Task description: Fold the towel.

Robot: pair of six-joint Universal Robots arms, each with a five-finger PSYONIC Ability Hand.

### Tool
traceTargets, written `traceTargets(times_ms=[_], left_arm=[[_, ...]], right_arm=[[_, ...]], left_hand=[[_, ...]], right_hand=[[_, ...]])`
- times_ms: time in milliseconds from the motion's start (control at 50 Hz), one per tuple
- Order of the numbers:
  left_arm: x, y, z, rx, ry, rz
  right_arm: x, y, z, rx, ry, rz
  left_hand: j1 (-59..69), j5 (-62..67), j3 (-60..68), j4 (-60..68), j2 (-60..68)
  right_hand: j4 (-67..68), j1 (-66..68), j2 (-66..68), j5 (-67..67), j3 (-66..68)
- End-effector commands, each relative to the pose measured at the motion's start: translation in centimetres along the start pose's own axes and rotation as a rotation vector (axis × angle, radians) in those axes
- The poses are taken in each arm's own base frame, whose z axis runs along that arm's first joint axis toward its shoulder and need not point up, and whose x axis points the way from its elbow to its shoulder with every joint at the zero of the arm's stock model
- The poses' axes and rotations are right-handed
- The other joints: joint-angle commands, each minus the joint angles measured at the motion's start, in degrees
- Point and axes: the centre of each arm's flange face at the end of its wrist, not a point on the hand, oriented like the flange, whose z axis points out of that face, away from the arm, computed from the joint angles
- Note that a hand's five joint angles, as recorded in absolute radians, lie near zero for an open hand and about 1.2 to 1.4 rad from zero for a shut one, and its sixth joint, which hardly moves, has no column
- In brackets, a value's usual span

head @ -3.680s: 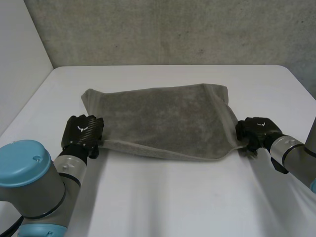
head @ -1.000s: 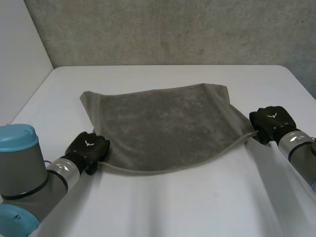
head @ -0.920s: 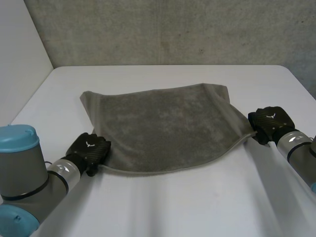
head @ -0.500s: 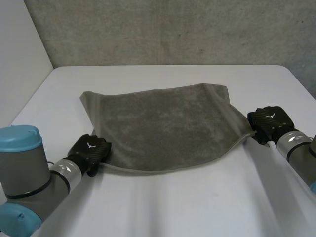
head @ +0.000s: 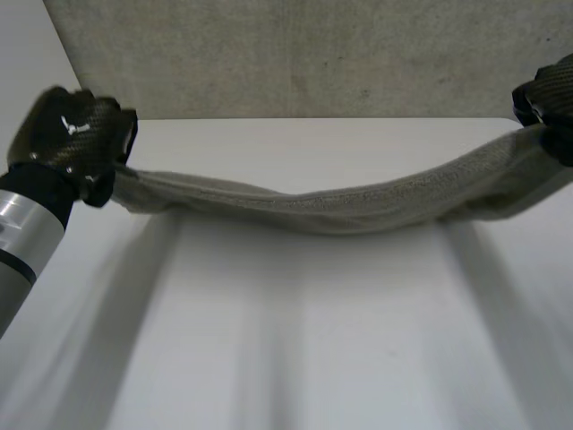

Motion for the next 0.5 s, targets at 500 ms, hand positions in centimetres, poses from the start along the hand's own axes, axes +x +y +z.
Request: traceTargets(times_ms=[500], left_arm=[[4.8, 11.9, 12.9, -0.158, 0.067, -0.015]], right_arm=[[-7.4, 11.2, 14.1, -0.16, -0.097, -0.219]], left_hand=[[12.4, 11.4, 10.3, 10.2, 10.3]], right_hand=[[3.3, 3.4, 3.2, 2.9, 3.3]])
